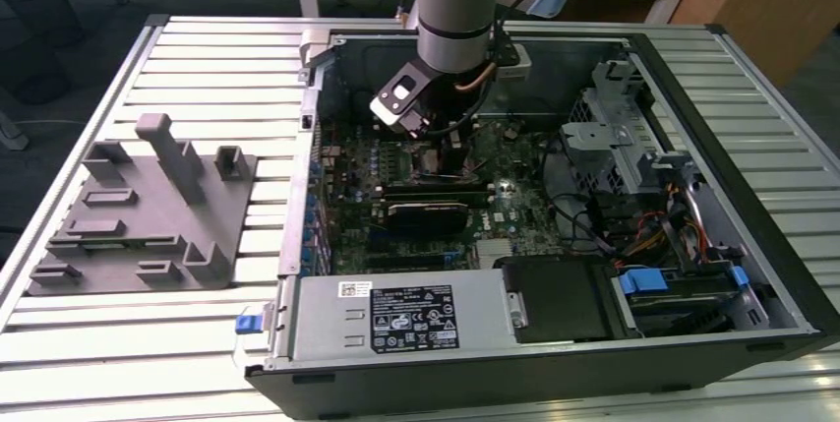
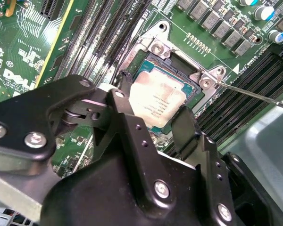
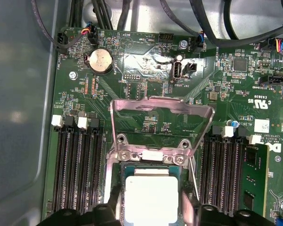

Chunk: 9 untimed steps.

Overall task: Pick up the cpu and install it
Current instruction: 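Place the cpu into insertion slot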

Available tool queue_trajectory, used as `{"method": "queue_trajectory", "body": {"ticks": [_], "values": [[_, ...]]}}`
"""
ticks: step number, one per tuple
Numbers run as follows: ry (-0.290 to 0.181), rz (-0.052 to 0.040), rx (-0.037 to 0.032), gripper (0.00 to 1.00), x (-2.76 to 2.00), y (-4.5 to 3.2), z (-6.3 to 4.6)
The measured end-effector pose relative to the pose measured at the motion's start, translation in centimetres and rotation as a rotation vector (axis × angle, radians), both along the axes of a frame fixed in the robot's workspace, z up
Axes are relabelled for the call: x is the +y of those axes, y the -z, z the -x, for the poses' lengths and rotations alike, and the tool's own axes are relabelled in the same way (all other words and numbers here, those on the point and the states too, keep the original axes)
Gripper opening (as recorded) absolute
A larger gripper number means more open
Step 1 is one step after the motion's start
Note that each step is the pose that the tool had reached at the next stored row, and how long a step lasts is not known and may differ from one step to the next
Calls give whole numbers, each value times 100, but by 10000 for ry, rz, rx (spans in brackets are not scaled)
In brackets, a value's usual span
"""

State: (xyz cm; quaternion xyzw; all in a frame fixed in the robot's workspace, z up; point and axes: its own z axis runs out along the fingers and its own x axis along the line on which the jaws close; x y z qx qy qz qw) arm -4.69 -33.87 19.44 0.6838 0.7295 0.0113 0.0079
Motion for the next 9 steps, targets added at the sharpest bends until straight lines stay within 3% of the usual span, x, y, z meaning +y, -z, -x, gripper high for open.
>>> {"method": "queue_trajectory", "body": {"ticks": [1, 9], "values": [[0, 0, 0, 61, 0, 0, 0], [3, 2, 0, 61, 24, 2, 2]]}}
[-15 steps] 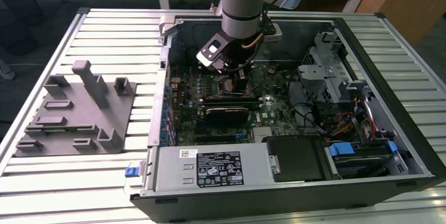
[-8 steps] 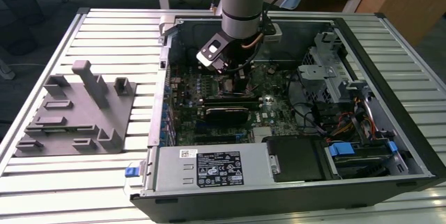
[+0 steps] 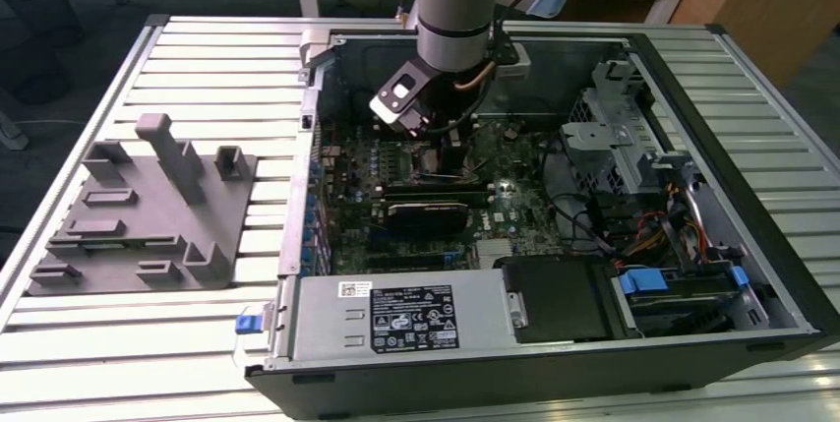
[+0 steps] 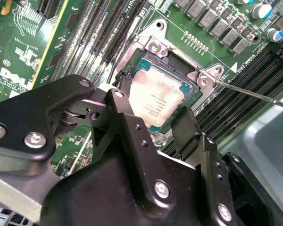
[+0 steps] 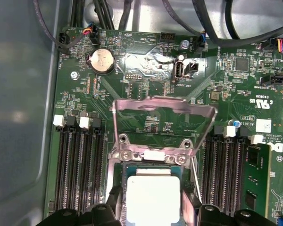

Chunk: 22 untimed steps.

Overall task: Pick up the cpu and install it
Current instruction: 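Place the cpu into insertion slot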

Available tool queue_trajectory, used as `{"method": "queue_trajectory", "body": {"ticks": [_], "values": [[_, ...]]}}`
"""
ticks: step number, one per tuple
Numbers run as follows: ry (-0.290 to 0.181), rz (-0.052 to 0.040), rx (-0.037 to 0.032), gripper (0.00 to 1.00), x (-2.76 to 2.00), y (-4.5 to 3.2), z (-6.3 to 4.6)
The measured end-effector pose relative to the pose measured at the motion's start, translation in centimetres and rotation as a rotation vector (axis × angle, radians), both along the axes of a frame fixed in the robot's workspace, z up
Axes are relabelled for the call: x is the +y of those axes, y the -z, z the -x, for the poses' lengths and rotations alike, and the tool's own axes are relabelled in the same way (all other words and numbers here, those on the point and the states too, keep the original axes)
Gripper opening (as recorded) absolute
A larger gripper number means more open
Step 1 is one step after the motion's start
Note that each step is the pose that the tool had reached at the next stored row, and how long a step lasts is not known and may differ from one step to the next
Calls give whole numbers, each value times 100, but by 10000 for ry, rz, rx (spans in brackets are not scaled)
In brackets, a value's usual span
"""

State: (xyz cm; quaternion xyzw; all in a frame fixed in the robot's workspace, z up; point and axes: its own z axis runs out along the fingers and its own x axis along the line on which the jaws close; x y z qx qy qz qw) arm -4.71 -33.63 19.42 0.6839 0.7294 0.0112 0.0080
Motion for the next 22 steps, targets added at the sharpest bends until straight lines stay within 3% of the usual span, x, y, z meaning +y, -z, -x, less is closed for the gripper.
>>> {"method": "queue_trajectory", "body": {"ticks": [9, 15, 17, 18, 22], "values": [[26, 139, 1, 61, 7, 19, 0], [27, 147, 0, 61, 7, 20, 0], [27, 152, 1, 60, 7, 20, 0], [27, 153, 0, 54, 7, 20, 0], [28, 161, -1, 54, 8, 20, 0]]}}
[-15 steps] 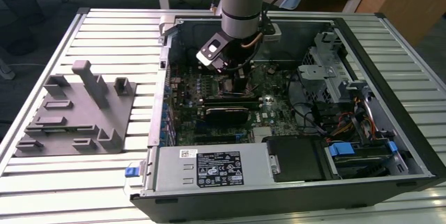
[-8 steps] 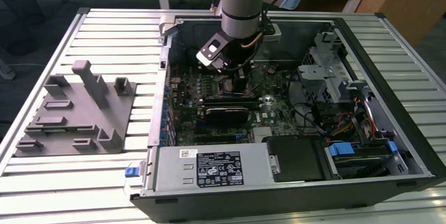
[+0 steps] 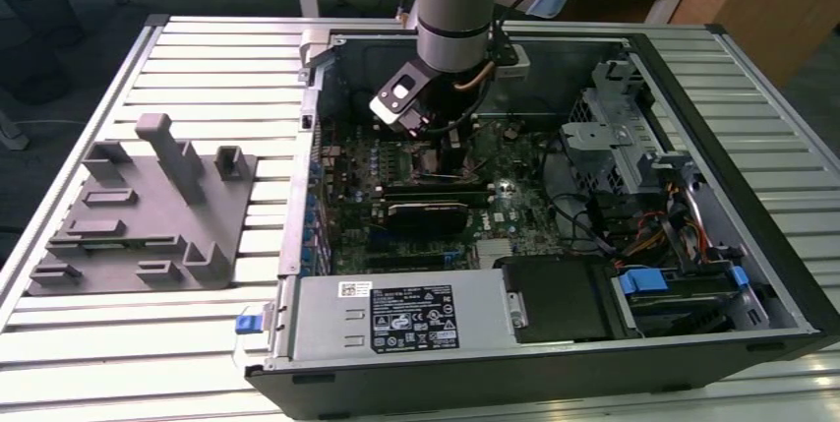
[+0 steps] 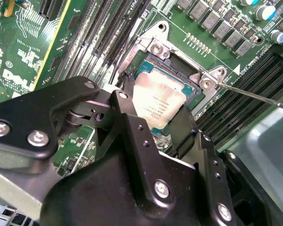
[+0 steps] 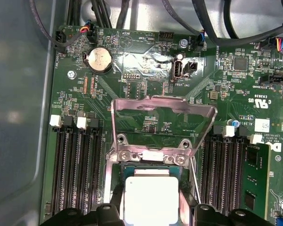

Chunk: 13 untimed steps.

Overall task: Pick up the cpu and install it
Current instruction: 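Place the cpu into insertion slot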

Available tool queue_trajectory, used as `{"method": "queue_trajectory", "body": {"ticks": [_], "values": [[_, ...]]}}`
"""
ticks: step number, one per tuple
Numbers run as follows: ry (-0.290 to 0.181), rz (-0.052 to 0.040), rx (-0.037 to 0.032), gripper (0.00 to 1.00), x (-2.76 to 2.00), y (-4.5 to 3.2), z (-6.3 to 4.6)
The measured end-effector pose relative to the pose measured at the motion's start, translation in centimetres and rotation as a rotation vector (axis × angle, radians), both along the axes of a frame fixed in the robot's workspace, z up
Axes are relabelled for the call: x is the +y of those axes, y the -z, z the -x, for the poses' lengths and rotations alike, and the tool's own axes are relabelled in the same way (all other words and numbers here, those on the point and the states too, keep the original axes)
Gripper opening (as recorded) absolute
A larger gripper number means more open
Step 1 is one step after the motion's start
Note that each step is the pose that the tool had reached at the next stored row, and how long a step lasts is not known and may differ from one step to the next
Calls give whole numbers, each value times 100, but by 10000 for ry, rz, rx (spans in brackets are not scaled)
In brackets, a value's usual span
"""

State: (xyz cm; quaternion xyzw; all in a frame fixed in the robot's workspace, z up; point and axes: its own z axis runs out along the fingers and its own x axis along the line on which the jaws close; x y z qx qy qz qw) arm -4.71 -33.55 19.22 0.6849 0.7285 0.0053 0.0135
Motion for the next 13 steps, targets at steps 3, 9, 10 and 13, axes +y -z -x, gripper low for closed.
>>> {"method": "queue_trajectory", "body": {"ticks": [3, 9, 10, 13], "values": [[2, 19, 0, 54, 0, -7, 0], [122, 16, 0, 54, 0, -22, 0], [236, 14, 1, 54, 0, -22, 0], [481, 13, 1, 54, 0, -22, 3]]}}
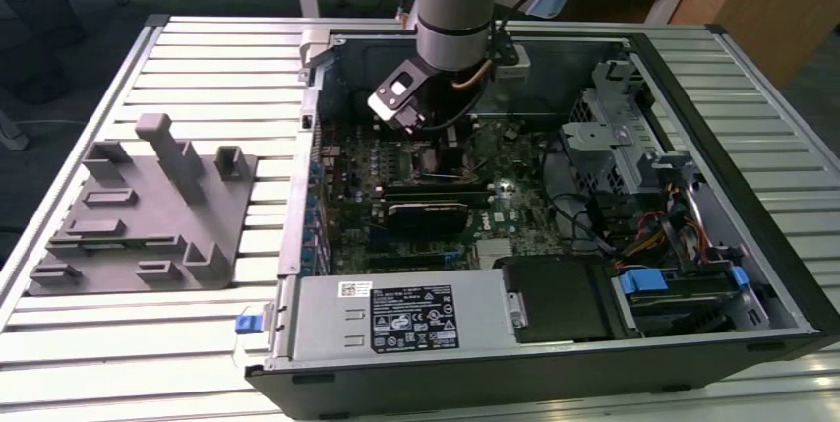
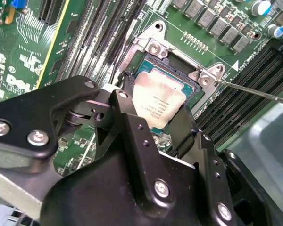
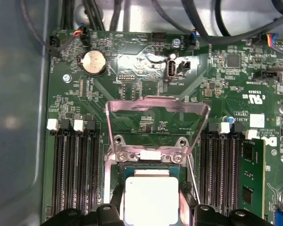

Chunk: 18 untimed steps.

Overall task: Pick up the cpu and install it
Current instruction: 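Place the cpu into insertion slot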

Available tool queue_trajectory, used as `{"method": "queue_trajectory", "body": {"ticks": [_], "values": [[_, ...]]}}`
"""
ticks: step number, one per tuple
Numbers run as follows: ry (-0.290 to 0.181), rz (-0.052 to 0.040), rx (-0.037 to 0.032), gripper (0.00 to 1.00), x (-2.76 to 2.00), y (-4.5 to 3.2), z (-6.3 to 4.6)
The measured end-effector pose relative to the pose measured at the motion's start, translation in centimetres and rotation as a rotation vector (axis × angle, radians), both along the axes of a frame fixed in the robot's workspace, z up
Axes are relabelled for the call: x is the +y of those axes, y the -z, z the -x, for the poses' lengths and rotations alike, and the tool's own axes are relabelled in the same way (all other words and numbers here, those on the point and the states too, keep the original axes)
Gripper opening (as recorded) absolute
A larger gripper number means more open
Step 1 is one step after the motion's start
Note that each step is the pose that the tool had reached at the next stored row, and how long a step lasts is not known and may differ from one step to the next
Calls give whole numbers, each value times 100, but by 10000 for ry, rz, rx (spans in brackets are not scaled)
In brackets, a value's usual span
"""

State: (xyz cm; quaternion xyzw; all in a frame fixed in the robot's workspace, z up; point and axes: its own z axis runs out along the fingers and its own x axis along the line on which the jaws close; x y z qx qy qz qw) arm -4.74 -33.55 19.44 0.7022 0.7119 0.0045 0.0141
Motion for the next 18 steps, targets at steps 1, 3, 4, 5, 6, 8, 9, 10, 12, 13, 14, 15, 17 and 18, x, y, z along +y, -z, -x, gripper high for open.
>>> {"method": "queue_trajectory", "body": {"ticks": [1, 3, 4, 5, 6, 8, 9, 10, 12, 13, 14, 15, 17, 18], "values": [[8, -1, 0, 54, 0, 0, 0], [15, -1, 0, 54, 0, 1, 0], [15, -2, -1, 54, 1, 2, 1], [15, -2, 0, 54, 1, 3, 2], [14, -2, -1, 54, 1, 5, 3], [15, -2, -1, 54, 2, 9, 4], [14, -1, -1, 54, 2, 13, 4], [14, 0, 0, 54, 2, 17, 4], [15, 4, 3, 54, 1, 22, 5], [15, 4, 3, 54, 1, 25, 5], [15, 3, 3, 54, 1, 26, 5], [15, 3, 3, 54, 2, 27, 5], [15, 0, 1, 54, 2, 29, 5], [15, 0, 1, 54, 2, 29, 5]]}}
